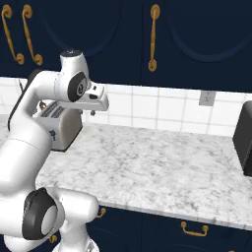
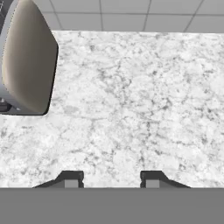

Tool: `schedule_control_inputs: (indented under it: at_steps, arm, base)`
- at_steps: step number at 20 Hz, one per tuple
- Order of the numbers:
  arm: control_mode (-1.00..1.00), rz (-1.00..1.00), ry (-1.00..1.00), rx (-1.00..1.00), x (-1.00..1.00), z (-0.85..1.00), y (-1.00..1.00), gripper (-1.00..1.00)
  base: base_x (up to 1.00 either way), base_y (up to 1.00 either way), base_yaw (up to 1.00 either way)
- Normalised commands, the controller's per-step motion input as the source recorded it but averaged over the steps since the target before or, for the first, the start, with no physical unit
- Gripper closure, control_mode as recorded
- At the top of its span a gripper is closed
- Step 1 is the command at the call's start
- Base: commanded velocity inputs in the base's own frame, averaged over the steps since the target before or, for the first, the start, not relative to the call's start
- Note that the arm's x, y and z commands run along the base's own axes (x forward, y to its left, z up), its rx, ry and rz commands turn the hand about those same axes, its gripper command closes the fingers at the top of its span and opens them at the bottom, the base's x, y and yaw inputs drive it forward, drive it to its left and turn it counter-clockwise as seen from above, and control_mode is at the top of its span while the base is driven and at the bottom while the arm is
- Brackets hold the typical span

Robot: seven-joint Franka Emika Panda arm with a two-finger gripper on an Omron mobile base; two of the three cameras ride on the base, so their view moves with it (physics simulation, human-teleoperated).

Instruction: Take a straw from the drawer in front and place it inside the glass cup on the dining counter.

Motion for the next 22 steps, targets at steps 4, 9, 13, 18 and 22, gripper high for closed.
schedule_control_inputs:
  at_steps: [4, 9, 13, 18, 22]
  arm:
    - [1.0, 0.0, 0.0, 0.0, 0.0, 0.0, 0.0, -1.0]
    - [1.0, 0.0, 0.0, 0.0, 0.0, 0.0, 0.0, -1.0]
    - [1.0, 0.0, 0.0, 0.0, 0.0, 0.0, 0.0, -1.0]
    - [1.0, 0.0, 0.0, 0.0, 0.0, 0.0, 0.0, -1.0]
    - [1.0, 0.0, 0.0, 0.0, 0.0, 0.0, 0.0, -1.0]
  base:
    - [-0.23, 0.11, 0.0]
    - [-0.77, 0.25, -0.07]
    - [-0.66, 0.38, -0.32]
    - [-0.18, 0.78, -0.45]
    - [0.0, 0.81, -0.37]
